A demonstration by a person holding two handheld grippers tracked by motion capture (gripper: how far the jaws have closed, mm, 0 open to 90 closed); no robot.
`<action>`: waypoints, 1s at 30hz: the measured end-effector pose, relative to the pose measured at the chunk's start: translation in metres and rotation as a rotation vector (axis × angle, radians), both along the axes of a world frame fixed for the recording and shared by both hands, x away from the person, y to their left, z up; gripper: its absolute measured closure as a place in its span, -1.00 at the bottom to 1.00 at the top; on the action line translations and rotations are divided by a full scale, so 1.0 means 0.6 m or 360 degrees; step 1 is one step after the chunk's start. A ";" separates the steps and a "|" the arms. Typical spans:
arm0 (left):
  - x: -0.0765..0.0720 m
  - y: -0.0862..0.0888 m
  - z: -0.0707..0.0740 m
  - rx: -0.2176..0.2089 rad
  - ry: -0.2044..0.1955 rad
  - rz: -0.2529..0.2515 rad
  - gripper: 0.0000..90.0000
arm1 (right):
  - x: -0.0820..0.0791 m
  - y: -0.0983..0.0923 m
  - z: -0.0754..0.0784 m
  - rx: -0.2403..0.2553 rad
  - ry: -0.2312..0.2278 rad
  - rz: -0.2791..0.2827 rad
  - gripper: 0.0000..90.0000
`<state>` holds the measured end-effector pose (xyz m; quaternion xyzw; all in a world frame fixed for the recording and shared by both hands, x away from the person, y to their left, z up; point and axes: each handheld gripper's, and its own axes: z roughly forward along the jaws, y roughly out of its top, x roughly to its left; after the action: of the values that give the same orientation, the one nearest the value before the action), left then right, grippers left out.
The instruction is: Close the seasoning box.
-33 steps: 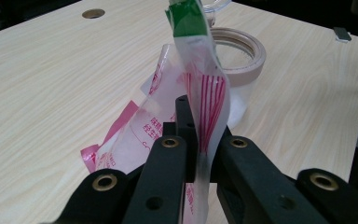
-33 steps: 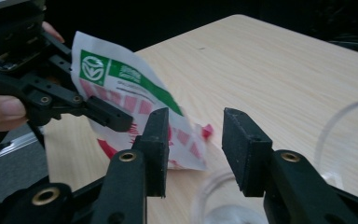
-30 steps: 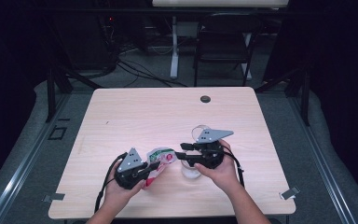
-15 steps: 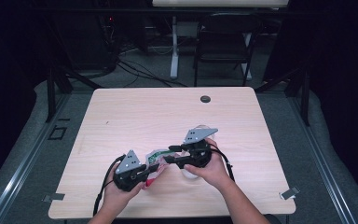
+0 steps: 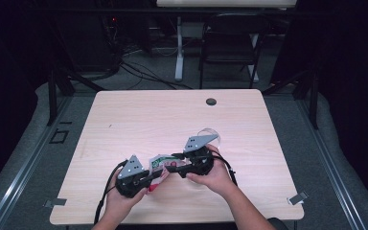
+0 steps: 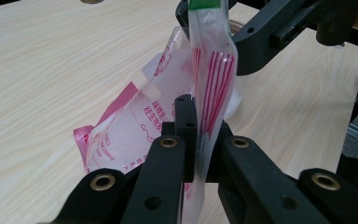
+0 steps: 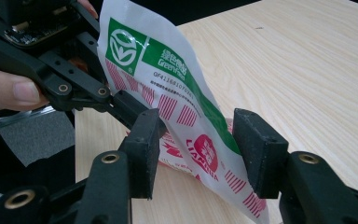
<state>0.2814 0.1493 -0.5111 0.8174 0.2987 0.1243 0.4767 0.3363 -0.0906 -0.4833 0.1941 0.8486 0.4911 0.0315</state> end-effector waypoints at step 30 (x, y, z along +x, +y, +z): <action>-0.004 0.006 -0.002 -0.0030 0.0007 0.0049 0.98 | 0.002 0.027 -0.010 -0.0199 -0.0011 0.0064 0.52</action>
<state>0.2792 0.1532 -0.5123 0.8085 0.3133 0.1271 0.4817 0.3377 -0.0744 -0.4892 0.1729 0.8812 0.4384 0.0365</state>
